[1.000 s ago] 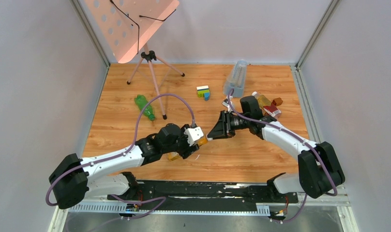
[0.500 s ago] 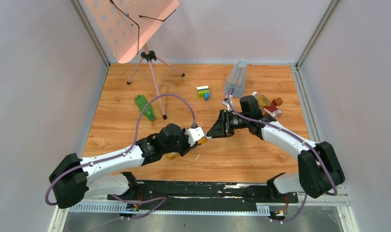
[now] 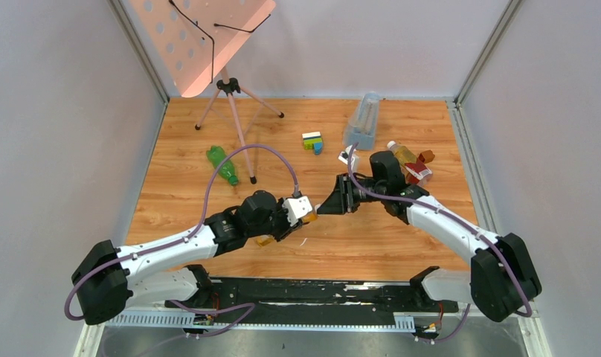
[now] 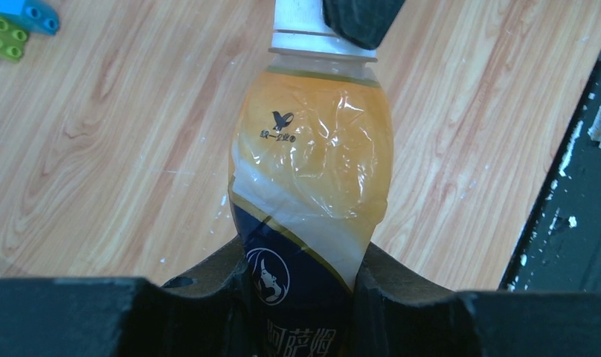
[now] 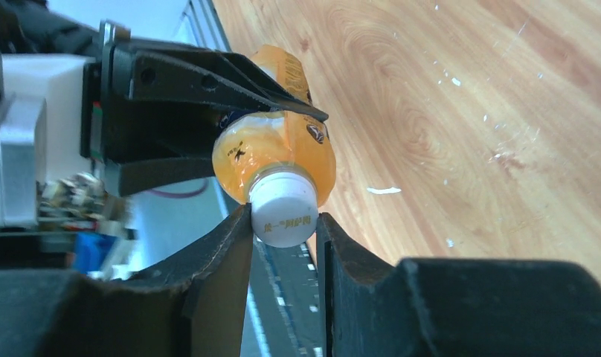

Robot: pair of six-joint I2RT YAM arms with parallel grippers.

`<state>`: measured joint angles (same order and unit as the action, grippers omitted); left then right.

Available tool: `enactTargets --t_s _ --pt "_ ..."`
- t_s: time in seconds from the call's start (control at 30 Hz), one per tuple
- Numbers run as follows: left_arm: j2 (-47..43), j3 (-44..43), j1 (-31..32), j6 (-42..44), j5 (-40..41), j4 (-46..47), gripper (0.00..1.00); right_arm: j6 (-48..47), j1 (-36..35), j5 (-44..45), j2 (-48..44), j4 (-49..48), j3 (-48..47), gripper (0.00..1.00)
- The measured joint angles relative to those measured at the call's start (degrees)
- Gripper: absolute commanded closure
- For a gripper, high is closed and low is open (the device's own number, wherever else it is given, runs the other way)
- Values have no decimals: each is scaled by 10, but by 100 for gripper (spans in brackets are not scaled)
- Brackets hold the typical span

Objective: Unscrew the bottle caps
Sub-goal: Unscrew the bottle cap from the plastic bottle.

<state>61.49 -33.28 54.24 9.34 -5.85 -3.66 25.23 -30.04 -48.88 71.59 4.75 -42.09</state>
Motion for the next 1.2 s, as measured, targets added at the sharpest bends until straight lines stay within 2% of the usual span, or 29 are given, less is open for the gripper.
enactTargets --t_s 0.33,0.37,0.5,0.53,0.7,0.8,0.93,1.2 --pt "-3 0 -13 0 -77 -18 100 -174 -47 50 -121 -80 109 100" --pt "-3 0 -14 0 -86 -17 100 -187 -49 51 -135 -93 122 94" --pt "-9 0 -16 0 -95 -10 100 -189 -57 84 -173 -108 141 45" --pt "-11 0 -18 0 -92 -6 100 -177 -57 93 -177 -110 141 42" --pt "-17 10 -22 2 -69 3 100 -80 -53 132 -168 -73 95 41" --pt "-17 19 -22 4 -58 6 100 -8 -50 127 -144 -46 42 41" --pt "-17 23 -22 9 -49 17 100 68 -47 113 -111 -38 16 42" --pt "-25 28 -23 15 -32 24 100 132 -40 111 -67 -1 17 44"
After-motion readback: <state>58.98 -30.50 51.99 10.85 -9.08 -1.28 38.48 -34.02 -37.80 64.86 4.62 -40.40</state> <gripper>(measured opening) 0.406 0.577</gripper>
